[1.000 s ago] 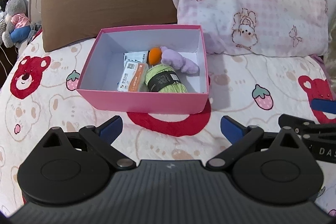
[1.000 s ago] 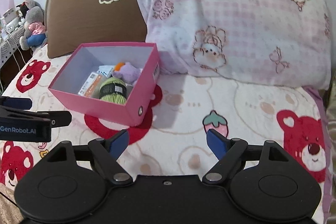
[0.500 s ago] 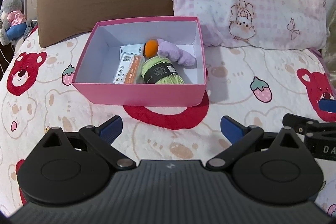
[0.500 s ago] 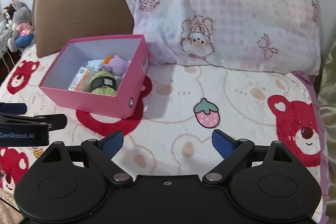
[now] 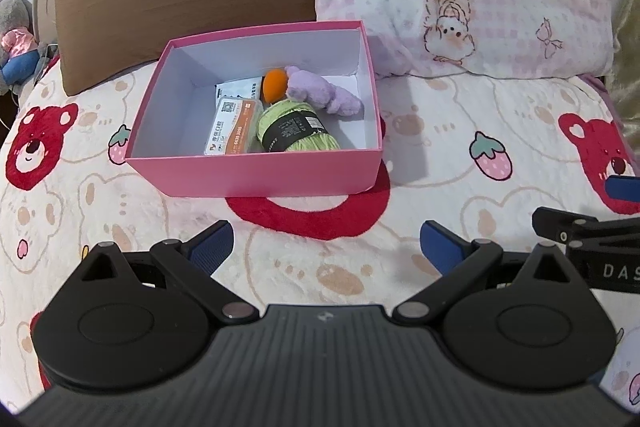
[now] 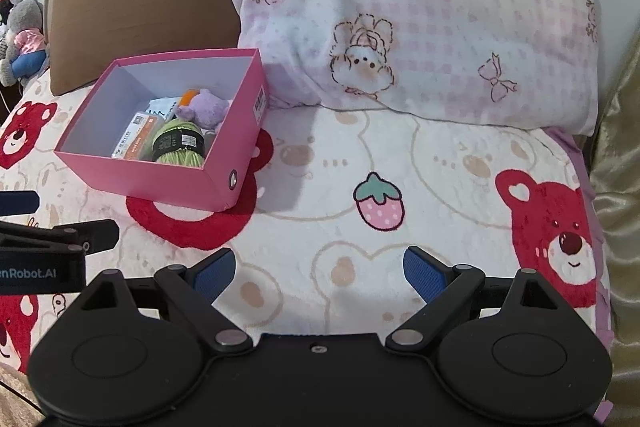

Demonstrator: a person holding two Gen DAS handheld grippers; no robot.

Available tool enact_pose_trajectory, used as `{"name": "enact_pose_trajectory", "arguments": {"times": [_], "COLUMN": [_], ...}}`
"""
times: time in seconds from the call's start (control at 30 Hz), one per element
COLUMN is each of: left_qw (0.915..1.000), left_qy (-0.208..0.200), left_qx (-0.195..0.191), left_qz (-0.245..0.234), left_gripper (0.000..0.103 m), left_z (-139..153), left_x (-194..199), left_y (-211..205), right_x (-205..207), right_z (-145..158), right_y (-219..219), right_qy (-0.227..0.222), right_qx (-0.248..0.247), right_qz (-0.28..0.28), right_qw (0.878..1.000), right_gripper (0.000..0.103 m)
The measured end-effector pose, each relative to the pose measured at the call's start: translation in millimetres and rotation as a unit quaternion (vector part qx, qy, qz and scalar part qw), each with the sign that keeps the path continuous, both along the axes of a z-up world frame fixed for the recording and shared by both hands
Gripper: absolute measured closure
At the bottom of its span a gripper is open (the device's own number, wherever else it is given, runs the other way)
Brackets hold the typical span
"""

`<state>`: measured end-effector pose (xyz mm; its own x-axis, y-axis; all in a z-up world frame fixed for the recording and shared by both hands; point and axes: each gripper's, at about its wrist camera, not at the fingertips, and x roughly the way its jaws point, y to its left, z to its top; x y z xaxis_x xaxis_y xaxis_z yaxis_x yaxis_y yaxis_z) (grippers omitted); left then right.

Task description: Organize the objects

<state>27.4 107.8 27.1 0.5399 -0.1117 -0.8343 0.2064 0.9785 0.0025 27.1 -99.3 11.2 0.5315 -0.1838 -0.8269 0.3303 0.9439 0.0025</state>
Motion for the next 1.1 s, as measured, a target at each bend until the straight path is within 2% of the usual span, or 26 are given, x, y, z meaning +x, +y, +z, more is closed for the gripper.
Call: {"name": "enact_pose_trajectory", "arguments": {"times": [0.77,1.1], "left_qw": [0.9994,0.9995], "left_qy": [0.007,0.024], "left_qx": [0.035,0.018], "left_qz": [0.005,0.005], "left_gripper": [0.002,0.002], "left_z": [0.1,-1.8], "left_x": [-2.6,-0.8], "left_y": [-0.9,1.3], "right_x": [-8.9,-10.1], "right_z": [1.5,-1.4], "right_y": [-28.5,-31.2], "right_qy": [0.004,0.010], "right_qx": [0.000,0.004], "right_qz": [-0.046,-0.049], "right_qw": [0.999,0.999], "right_gripper": [0.010,0.010]}}
